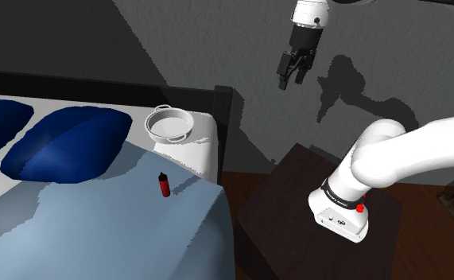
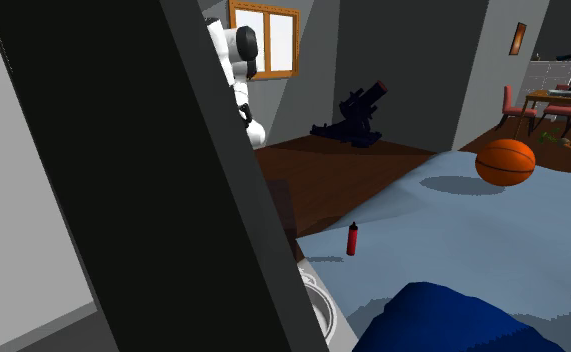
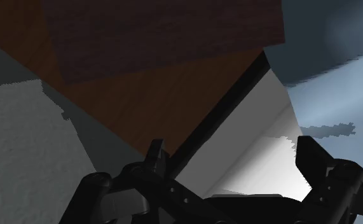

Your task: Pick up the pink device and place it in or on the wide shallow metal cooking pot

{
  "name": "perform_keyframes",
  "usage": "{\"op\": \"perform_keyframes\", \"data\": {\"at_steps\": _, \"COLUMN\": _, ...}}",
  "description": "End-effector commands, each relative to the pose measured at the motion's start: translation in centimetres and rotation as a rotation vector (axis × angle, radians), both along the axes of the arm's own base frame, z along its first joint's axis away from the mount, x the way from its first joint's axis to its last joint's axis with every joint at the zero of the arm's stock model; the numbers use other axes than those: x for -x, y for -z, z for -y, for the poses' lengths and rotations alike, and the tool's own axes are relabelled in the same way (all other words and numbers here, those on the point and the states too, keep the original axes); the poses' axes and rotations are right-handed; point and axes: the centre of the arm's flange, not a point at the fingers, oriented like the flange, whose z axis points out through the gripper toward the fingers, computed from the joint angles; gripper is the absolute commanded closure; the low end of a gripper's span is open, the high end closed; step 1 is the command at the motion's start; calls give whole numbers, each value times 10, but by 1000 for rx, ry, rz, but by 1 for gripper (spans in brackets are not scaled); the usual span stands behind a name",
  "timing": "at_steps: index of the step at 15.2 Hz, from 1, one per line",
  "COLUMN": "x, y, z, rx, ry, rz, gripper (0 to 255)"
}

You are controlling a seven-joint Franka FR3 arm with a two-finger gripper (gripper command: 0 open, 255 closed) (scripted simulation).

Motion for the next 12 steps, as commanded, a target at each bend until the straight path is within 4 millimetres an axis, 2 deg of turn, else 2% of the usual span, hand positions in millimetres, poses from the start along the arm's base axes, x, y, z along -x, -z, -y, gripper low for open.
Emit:
{"op": "perform_keyframes", "data": {"at_steps": 1, "x": 0, "y": 0, "z": 0, "rx": 0, "ry": 0, "rz": 0, "gripper": 0}}
{"op": "perform_keyframes", "data": {"at_steps": 12, "x": -49, "y": 67, "z": -123, "rx": 36, "ry": -31, "rz": 23, "gripper": 0}}
